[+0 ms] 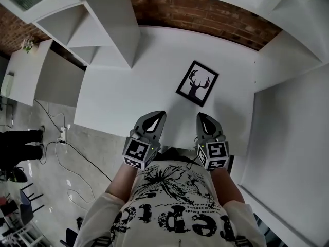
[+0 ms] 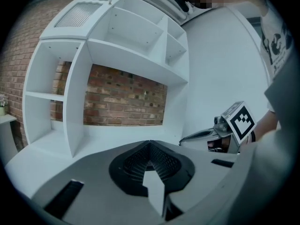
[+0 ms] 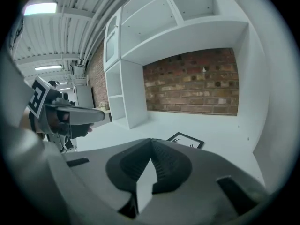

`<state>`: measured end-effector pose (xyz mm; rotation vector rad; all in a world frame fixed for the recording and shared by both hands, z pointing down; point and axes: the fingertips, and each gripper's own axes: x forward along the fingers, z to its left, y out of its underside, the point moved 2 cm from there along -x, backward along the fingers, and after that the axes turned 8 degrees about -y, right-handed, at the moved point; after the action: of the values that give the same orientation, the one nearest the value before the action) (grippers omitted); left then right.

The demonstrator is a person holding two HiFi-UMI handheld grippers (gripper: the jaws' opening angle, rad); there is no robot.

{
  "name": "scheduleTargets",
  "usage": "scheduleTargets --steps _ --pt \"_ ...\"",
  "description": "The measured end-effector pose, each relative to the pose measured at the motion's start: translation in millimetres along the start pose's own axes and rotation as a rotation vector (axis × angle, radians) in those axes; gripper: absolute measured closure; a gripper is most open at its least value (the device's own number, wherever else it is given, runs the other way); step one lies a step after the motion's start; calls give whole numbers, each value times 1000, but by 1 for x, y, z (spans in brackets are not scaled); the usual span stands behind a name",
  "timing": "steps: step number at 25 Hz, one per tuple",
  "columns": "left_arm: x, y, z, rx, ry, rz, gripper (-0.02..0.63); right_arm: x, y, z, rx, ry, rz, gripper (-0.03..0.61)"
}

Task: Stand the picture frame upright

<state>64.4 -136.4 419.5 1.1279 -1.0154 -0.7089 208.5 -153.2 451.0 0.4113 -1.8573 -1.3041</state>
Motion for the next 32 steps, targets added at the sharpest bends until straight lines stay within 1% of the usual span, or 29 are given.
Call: scheduleTargets --steps 3,6,8,12,15,18,20,23,26,29,32 --pt "17 2 4 2 6 5 600 16 3 -11 18 -20 38 577" --pt "32 7 10 0 30 -19 600 33 7 -13 36 -47 78 577" --pt "41 14 15 -13 51 -29 600 45 12 -14 34 -60 115 577" --pt "54 30 31 -51 73 -14 600 71 30 -19 21 -69 216 577" --pt "58 39 44 -48 81 4 600 89 47 -24 -37 -66 324 575" --pt "64 44 54 -32 103 9 600 111 56 -32 -110 -57 400 575" --pt "66 47 59 -32 118 12 600 123 60 -37 -163 -58 447 505" --pt "69 55 66 -25 137 24 600 140 66 -43 -239 -70 523 468" --pt "72 63 70 -12 158 37 600 153 75 -49 -320 -87 605 463" --pt "74 68 76 -17 165 51 598 161 83 -52 -399 -116 690 463" --pt "74 70 81 -21 171 59 598 166 89 -52 -438 -148 760 463"
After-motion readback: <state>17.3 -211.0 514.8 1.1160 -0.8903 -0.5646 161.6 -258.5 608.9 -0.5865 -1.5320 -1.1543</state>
